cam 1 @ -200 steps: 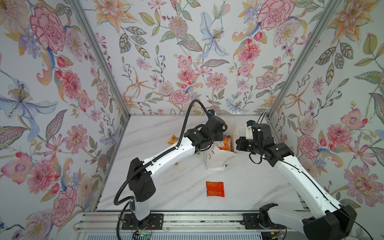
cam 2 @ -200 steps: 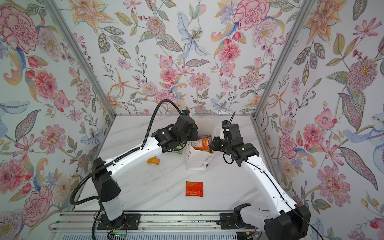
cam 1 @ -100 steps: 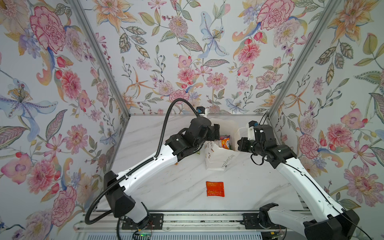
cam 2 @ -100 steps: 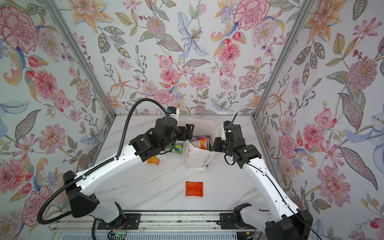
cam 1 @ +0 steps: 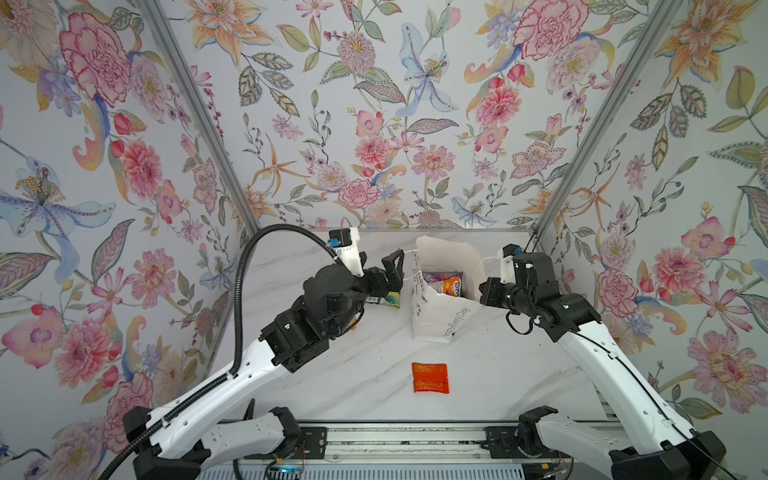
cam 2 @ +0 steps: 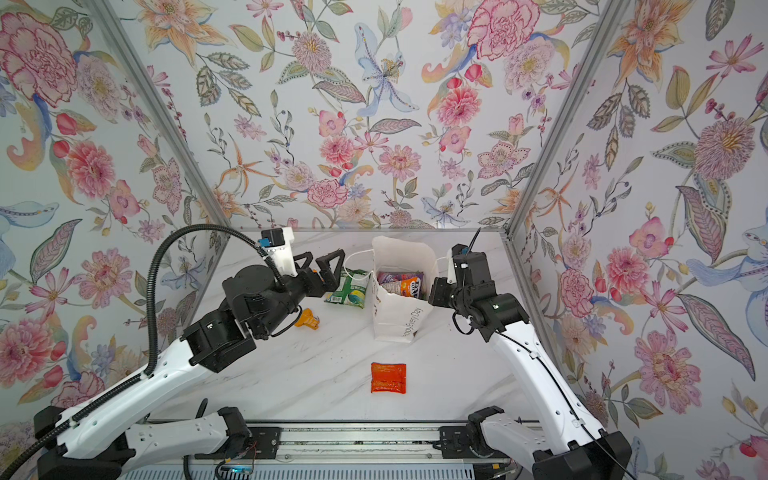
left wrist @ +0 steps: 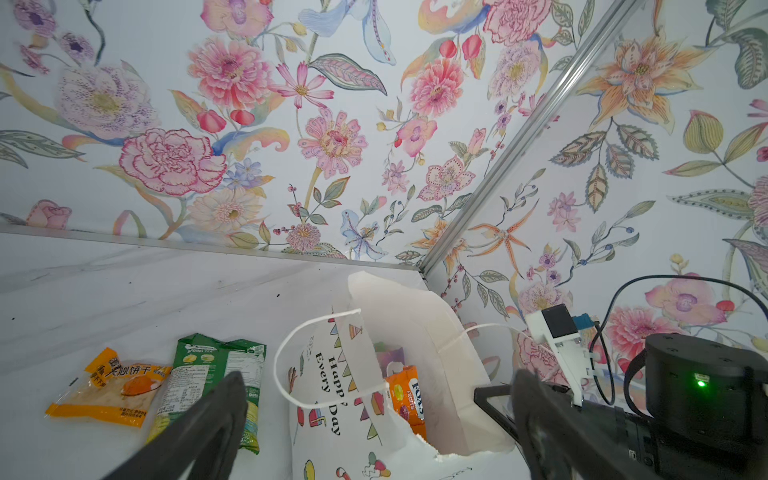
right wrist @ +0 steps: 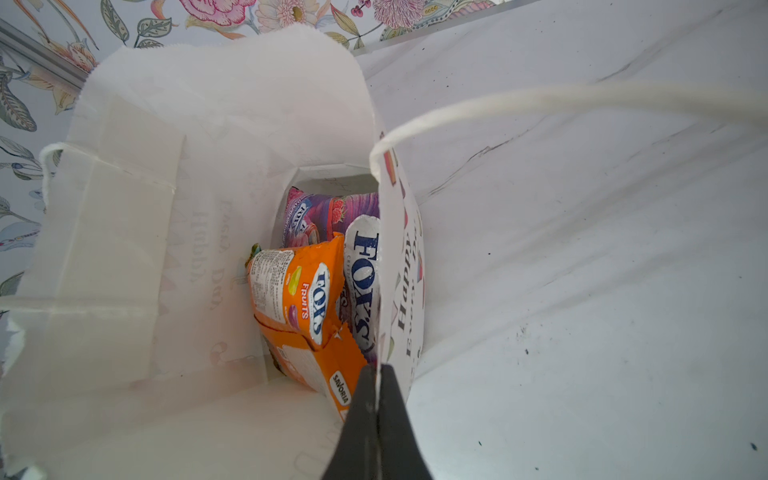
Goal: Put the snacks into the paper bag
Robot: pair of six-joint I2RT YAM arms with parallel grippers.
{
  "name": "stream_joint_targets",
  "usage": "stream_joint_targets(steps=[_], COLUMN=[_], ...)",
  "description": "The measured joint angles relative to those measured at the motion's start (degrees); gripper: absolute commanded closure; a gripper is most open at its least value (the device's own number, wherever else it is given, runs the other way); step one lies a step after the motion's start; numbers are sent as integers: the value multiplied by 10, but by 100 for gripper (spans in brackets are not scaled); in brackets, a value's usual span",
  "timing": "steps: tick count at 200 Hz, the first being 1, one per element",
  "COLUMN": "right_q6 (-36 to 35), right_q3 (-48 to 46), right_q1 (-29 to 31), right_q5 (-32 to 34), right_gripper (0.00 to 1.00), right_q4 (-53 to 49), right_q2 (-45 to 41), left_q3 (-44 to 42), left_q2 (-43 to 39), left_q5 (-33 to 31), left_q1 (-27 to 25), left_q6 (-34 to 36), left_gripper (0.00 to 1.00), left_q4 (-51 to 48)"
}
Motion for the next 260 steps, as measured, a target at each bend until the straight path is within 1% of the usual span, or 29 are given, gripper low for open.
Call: stream_joint_targets(steps=[12, 24, 52, 78, 95, 109, 142, 189, 223, 241, 260], right_q6=[0, 0, 0, 3, 4, 4, 4, 3, 2, -1, -1], right_q3=[0, 0, -1, -5, -7, -8, -16, -28, -28, -31, -32], right_q1=[-1, -2, -2, -2, -3, -3, -5, -15, -22, -28, -31], right_q5=[0, 0, 1, 9, 10, 12, 14, 13, 8, 6, 3], right_gripper=[100, 100, 100, 100, 100, 100, 100, 100, 100, 100, 100], right_q4=[-2, -3, -8, -8, -8, -8, -8, -8, -8, -8, -9], right_q2=[0, -2, -9, -13, -13, -15, -26, -37, -37, -40, -41], left_q3=[-20, -30, -76, -155, -206, -227, -219, -218, -214, -197, -190], left_q2=[-27, -44, -59, -38, 3, 45, 137, 238, 301, 338, 359], left_q5=[-23, -40, -46, -8, 38, 72, 123, 176, 204, 215, 222], left_q1=[5, 21, 92, 148, 178, 194, 202, 204, 204, 204, 204], left_q6=[-15, -36, -94, -151, -182, -198, -220, -268, -290, -297, -303], left_gripper=[1, 1, 1, 1, 1, 1, 1, 1, 7, 12, 15], left_q4=[1, -6, -20, -18, -1, 9, 33, 103, 143, 159, 175])
